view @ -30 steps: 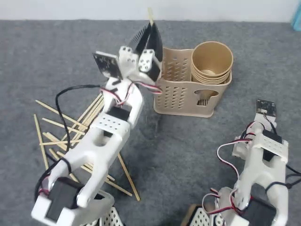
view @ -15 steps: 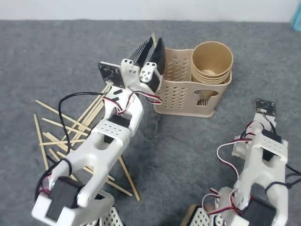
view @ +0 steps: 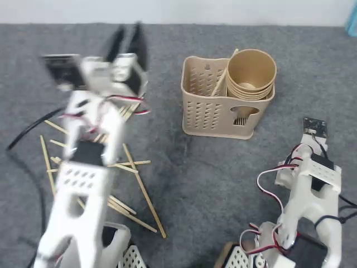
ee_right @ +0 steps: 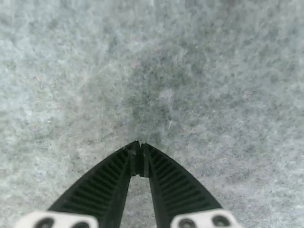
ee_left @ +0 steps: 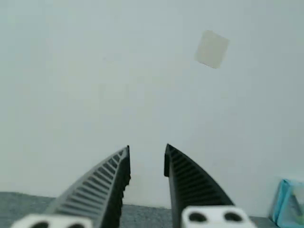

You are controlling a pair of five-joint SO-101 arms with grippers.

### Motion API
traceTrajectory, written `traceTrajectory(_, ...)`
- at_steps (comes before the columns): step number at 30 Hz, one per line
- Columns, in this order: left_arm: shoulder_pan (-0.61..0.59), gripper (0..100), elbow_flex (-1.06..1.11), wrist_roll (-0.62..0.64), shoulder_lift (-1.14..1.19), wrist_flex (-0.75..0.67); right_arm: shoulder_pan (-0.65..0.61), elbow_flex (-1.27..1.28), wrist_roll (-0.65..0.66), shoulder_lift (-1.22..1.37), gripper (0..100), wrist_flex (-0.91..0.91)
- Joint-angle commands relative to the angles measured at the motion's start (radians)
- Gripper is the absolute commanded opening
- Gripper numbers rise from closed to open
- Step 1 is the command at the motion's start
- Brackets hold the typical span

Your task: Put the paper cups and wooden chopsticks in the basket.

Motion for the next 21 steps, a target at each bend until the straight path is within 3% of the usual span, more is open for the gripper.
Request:
traceTrajectory(1,-0.123,12,-0.124,-0.003,-0.098,0.342,-0.008,-0.006,0.014,-0.048,0.8,-0.013)
traceTrajectory(4,-0.261,12,-0.173,0.0,-0.097,0.503,-0.008,-0.006,0.014,-0.047,0.8,-0.013)
traceTrajectory(10,-0.494,12,-0.102,0.101,-0.095,0.543,-0.008,-0.006,0.014,-0.045,0.8,-0.01)
traceTrajectory(15,-0.577,12,-0.051,0.106,0.008,0.519,-0.007,-0.006,0.012,-0.045,0.8,-0.007)
traceTrajectory(21,-0.643,12,-0.159,0.161,0.344,0.516,-0.005,-0.005,0.012,-0.044,0.8,-0.005)
